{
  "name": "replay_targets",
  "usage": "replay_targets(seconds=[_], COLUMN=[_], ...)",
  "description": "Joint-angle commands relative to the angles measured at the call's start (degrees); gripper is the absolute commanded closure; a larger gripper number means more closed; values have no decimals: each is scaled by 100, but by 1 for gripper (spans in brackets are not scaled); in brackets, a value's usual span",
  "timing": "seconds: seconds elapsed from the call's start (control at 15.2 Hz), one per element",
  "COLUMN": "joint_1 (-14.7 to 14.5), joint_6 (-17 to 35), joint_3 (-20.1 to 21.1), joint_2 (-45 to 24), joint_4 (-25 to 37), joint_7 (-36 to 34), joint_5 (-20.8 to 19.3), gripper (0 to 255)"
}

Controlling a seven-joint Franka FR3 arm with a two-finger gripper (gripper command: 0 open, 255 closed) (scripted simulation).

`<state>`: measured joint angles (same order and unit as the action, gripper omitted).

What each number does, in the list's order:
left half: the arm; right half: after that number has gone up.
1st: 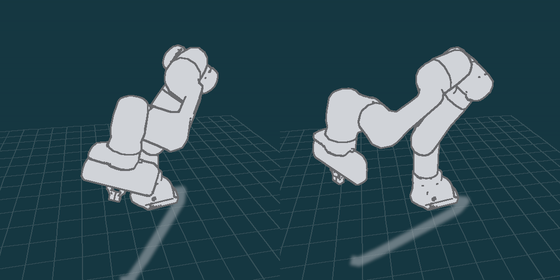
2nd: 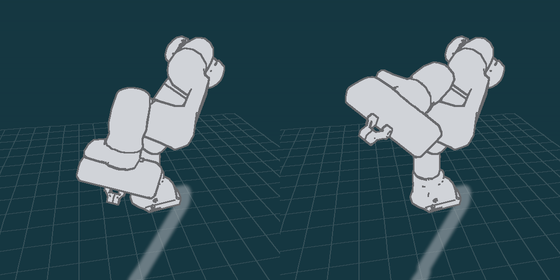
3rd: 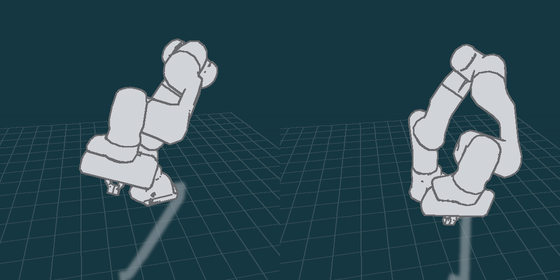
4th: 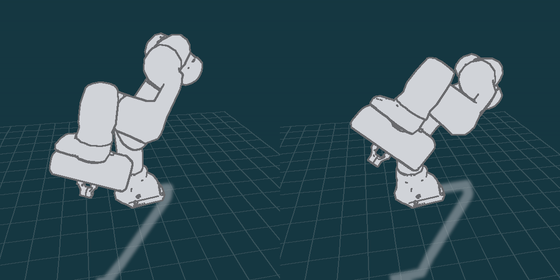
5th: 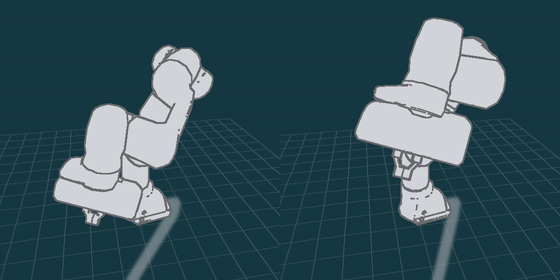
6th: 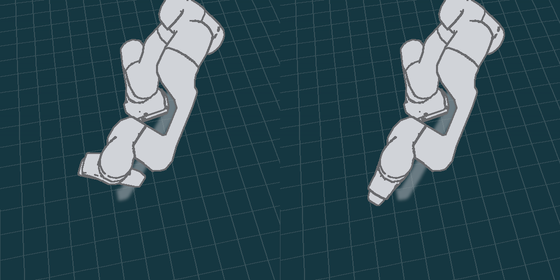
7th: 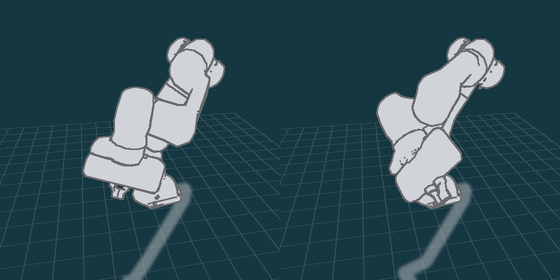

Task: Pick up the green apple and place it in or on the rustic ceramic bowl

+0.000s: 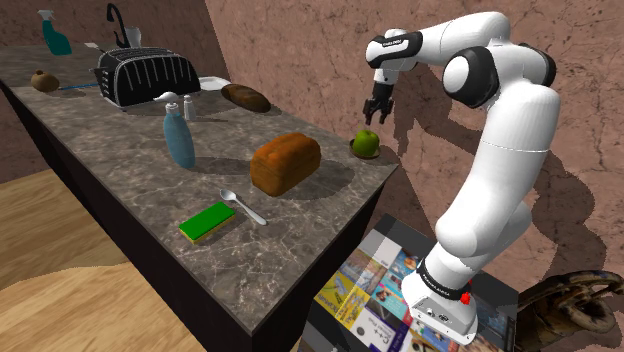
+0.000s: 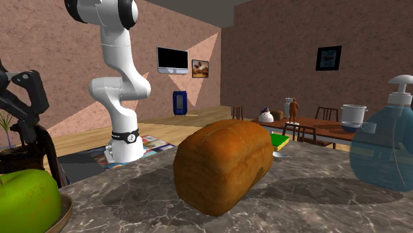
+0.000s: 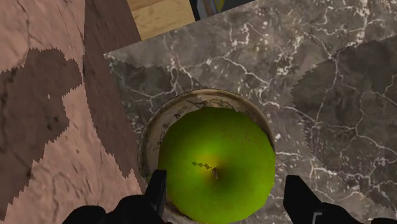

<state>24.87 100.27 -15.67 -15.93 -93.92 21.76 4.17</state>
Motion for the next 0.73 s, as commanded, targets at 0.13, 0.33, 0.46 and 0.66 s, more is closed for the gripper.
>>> replay_targets(seconds=[0.13,0.33,0.46,0.66], joint_1=[3,37,49,51], joint_6=[5,-594,-758,-758], joint_3=[-1,-10,-12,-11], joint_2=[-10,-74,-105,-105], joint_4=[-6,656,851,851], joint_7=[6,5,6,6], joint_5=[-1,7,13,12], gripper=[0,0,0,0])
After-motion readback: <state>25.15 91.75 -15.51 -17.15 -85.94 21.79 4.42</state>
